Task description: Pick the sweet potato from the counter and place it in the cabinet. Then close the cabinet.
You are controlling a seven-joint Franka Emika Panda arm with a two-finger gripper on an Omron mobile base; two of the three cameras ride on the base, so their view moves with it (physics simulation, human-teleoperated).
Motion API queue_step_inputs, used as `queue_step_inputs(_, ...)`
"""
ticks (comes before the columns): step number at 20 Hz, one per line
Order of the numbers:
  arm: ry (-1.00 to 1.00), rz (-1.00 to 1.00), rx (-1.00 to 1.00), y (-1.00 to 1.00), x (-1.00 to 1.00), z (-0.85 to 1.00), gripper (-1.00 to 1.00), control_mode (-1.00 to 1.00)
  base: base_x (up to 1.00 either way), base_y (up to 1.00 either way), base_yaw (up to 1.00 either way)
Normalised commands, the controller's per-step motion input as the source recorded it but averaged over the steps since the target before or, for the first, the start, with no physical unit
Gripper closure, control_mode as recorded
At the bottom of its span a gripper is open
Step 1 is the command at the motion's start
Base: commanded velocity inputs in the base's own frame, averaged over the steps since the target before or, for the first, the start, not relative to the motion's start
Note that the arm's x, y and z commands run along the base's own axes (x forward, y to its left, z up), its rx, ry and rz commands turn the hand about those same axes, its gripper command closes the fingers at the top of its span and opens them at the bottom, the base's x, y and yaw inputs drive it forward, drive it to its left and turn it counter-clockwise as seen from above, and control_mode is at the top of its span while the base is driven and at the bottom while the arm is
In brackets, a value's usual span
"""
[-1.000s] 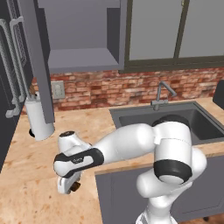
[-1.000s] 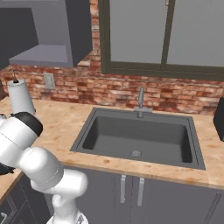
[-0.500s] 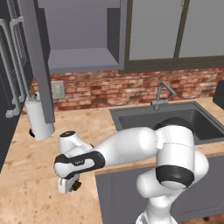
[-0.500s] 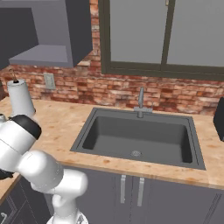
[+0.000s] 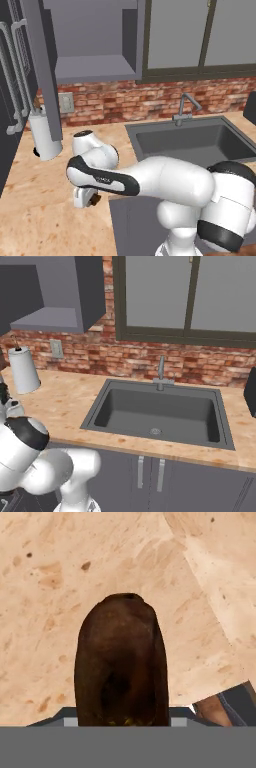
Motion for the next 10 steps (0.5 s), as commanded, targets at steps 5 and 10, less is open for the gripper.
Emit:
queue_step_inputs(5,-0.17,0.0,0.0,-0.67,-0.26,1.0,1.0,-1.0,0.0,0.0,0.0)
queue_step_inputs(10,-0.13,-0.01,0.0,-0.79,-0.06,1.0,1.0,-1.0,0.0,0.0,0.0)
